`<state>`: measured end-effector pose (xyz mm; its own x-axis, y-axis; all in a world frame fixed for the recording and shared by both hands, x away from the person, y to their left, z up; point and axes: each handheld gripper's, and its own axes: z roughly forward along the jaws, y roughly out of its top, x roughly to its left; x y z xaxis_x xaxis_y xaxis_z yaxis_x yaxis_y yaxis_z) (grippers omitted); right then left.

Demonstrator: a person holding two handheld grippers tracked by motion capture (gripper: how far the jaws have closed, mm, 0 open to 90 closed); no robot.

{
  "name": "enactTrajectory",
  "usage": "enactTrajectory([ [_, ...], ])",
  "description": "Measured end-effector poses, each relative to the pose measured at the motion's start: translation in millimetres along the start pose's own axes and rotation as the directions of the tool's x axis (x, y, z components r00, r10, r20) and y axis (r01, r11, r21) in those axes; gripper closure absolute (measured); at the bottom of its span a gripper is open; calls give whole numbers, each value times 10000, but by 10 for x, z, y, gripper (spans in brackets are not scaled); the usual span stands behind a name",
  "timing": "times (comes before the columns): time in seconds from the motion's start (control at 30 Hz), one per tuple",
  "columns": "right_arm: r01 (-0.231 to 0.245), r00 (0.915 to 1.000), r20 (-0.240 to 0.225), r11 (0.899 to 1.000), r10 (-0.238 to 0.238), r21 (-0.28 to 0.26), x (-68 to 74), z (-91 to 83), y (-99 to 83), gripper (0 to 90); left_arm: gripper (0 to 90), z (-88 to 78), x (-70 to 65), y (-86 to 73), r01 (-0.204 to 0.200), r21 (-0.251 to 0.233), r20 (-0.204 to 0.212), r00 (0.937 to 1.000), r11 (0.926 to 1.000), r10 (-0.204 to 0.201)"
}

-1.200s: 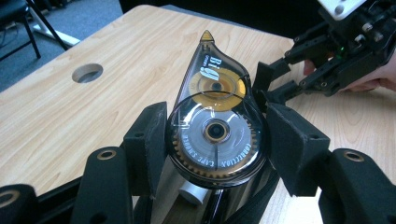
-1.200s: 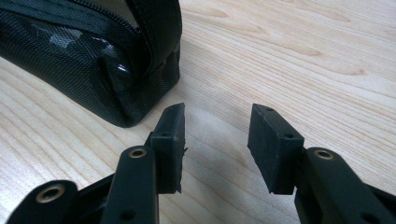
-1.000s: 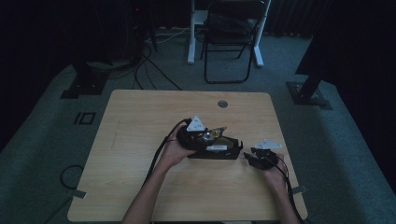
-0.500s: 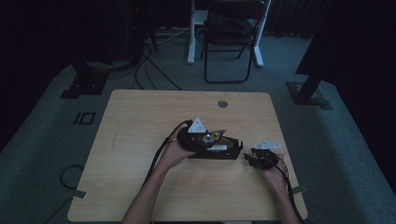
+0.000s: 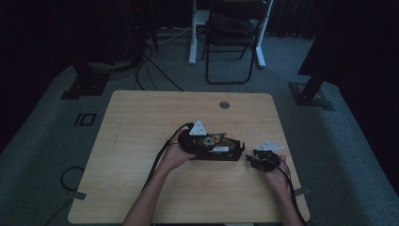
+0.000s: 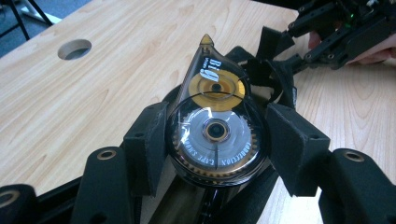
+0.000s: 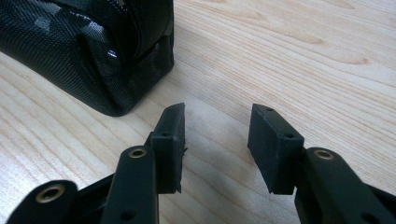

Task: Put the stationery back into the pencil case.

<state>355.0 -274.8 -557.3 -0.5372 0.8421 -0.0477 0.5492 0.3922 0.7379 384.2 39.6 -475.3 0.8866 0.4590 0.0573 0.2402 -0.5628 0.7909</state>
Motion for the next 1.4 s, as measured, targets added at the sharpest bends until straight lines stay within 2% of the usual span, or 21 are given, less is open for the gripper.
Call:
enactTrajectory([
  [0.77, -10, 10000, -8, 10000, 10, 24, 0, -3, -1, 562, 415, 75, -8, -60, -84, 318, 167, 9998, 9995, 79],
  [1.0, -26, 10000, -19, 10000, 26, 35, -2, -5, -3, 560, 414, 105, 2, -75, -10, 348, 328, 9995, 9994, -2],
  [1.4, -16, 10000, -28, 10000, 16, 35, -6, -7, -5, 559, 413, 171, 28, -123, 185, 551, 301, 9993, 9983, -202],
])
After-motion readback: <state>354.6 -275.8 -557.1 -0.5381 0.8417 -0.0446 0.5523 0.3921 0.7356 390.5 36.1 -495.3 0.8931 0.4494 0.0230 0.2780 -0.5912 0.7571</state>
